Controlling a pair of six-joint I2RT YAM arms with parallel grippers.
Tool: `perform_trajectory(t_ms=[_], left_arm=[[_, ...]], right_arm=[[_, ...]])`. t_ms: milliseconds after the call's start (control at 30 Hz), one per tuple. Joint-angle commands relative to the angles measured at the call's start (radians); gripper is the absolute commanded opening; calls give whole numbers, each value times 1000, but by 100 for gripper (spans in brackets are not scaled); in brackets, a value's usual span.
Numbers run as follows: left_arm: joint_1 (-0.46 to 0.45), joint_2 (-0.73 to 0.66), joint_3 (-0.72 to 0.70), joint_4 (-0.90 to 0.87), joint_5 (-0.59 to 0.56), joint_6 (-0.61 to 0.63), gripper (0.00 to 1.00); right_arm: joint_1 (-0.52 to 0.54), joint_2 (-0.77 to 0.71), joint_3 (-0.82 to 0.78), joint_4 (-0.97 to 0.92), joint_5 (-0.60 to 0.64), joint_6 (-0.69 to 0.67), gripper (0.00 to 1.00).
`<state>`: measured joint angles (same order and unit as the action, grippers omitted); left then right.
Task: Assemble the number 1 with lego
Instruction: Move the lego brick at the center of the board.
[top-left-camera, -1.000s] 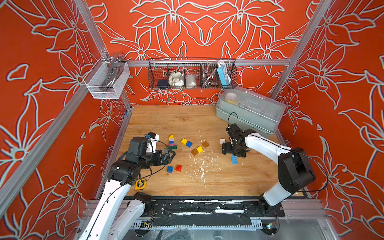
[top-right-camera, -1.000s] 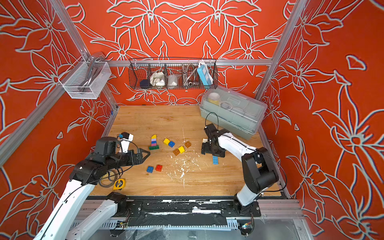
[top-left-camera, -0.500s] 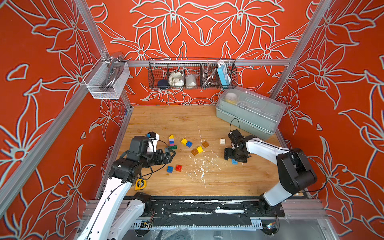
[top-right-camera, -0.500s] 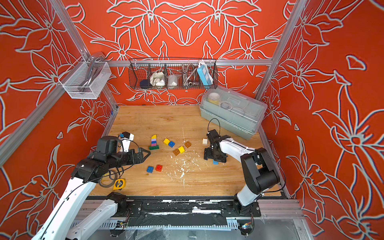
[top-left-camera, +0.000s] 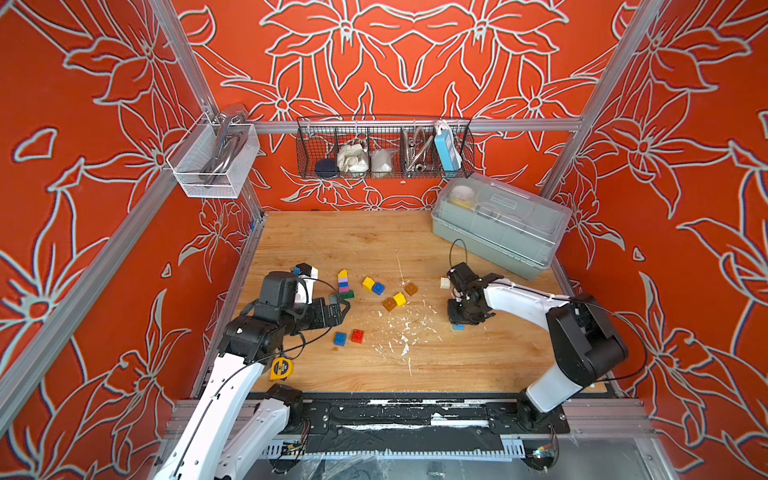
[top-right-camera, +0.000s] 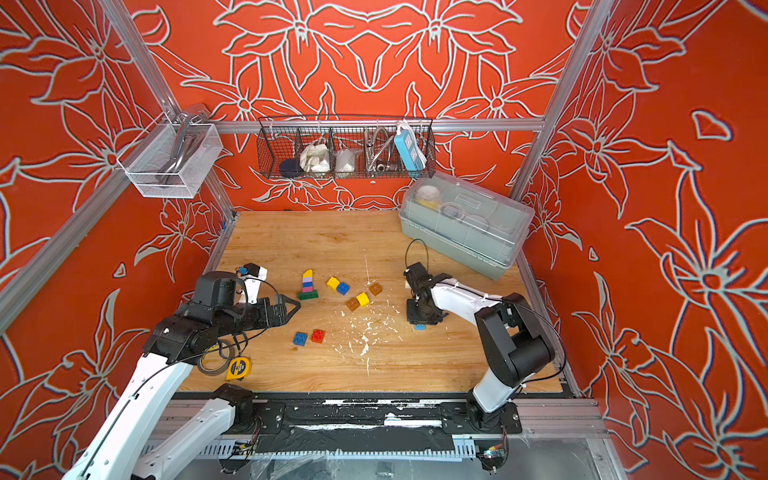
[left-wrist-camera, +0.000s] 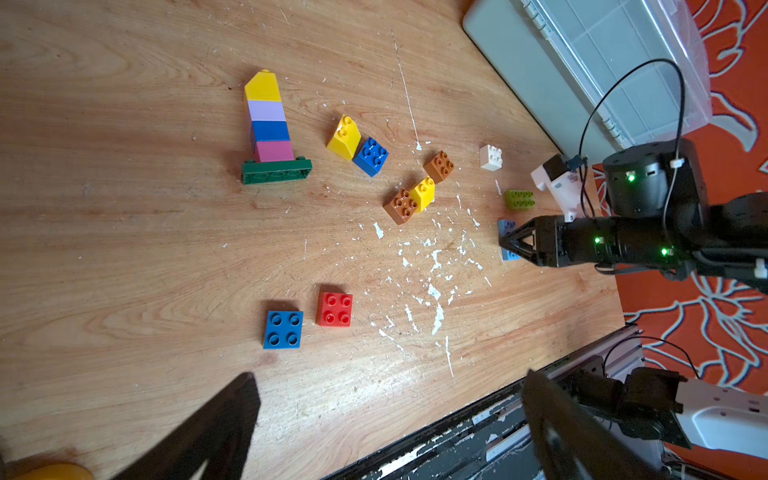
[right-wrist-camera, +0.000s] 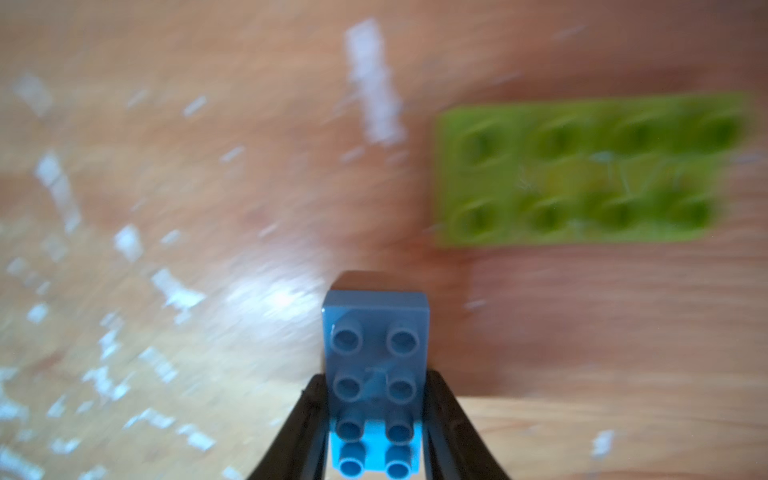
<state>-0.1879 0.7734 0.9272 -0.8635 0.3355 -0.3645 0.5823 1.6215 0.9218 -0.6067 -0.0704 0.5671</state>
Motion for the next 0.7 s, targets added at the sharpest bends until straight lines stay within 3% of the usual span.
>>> perform_trajectory(t_ms=[0, 267, 500, 567, 667], left_arm=[[2, -11, 0, -1, -8, -3, 99], [2, 1, 0, -9, -20, -5, 99], [2, 10, 1, -12, -24, -6, 99], [2, 4, 0, -12, -26, -6, 99], [1, 1, -1, -11, -23, -6, 99]], right_arm=[[134, -19, 34, -17, -27, 11, 38], [386, 99, 187, 23, -30, 60, 38], [486, 304, 367, -23, 16, 44, 40], [501, 330, 384, -20, 27, 43, 44], [514, 335, 383, -9, 29, 53, 59]])
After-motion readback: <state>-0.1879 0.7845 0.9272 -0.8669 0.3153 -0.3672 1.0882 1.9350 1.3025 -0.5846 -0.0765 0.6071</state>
